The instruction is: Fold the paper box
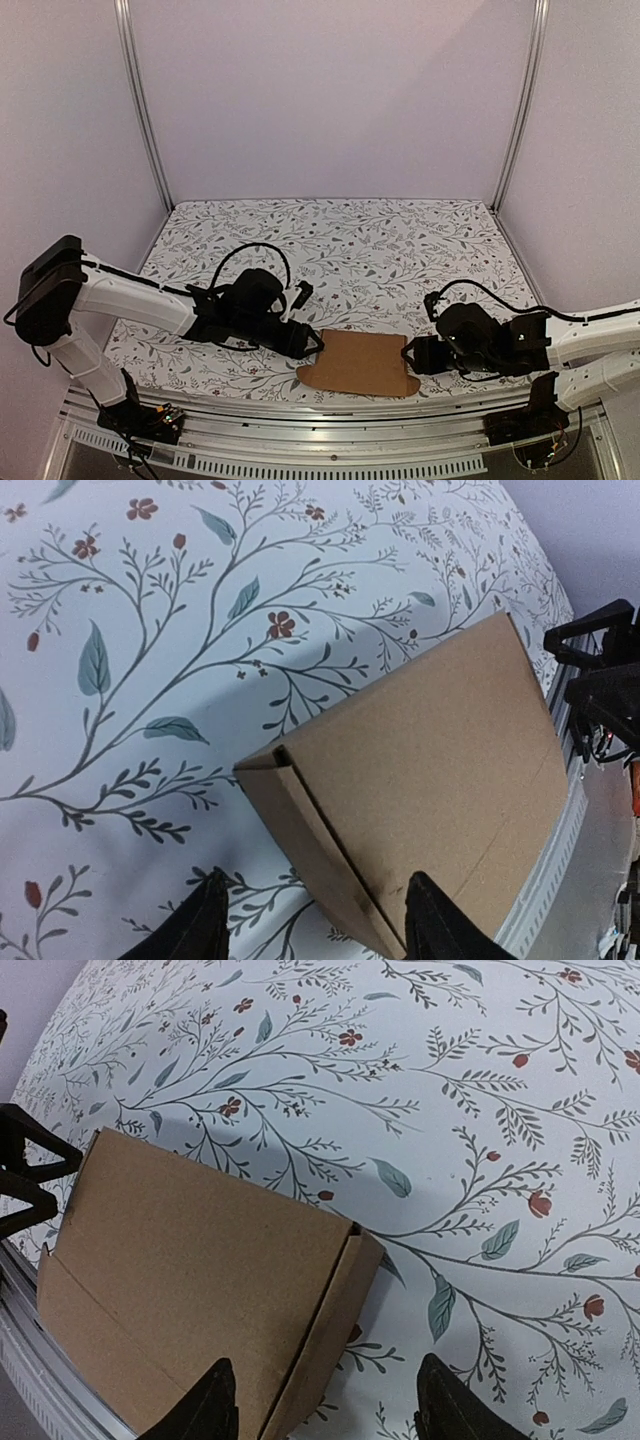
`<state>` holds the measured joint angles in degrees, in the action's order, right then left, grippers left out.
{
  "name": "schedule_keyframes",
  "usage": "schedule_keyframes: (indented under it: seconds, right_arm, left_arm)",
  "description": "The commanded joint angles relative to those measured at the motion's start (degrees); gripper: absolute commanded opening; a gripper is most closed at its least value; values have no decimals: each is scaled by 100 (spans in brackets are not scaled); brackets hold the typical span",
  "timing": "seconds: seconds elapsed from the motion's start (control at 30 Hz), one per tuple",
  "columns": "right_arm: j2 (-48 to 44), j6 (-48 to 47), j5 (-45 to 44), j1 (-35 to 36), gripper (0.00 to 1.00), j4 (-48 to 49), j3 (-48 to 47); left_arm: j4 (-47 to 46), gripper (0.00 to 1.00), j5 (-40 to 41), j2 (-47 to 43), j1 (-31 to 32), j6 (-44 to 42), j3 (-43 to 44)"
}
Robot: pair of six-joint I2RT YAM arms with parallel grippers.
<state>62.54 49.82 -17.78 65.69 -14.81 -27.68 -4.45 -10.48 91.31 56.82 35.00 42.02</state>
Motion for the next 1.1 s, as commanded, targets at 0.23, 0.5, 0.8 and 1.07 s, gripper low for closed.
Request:
schedule_keyframes:
  seconds: [0.23, 0.5, 0.8, 1.07]
  right_arm:
    - [675, 695, 619, -323, 47, 1278, 209]
    - [971, 944, 735, -422, 37, 1806, 445]
    - [1209, 1076, 944, -421, 23, 2236, 484]
    - [1645, 1132, 1184, -423, 4, 2814, 403]
  left_arm:
    - [-748, 57, -732, 330, -250, 350, -313]
    - [-1051, 57, -908, 350, -354, 474, -508]
    - [-1190, 57, -963, 198, -564, 544, -786]
    - [-1340, 57, -1105, -154, -783, 675, -1209]
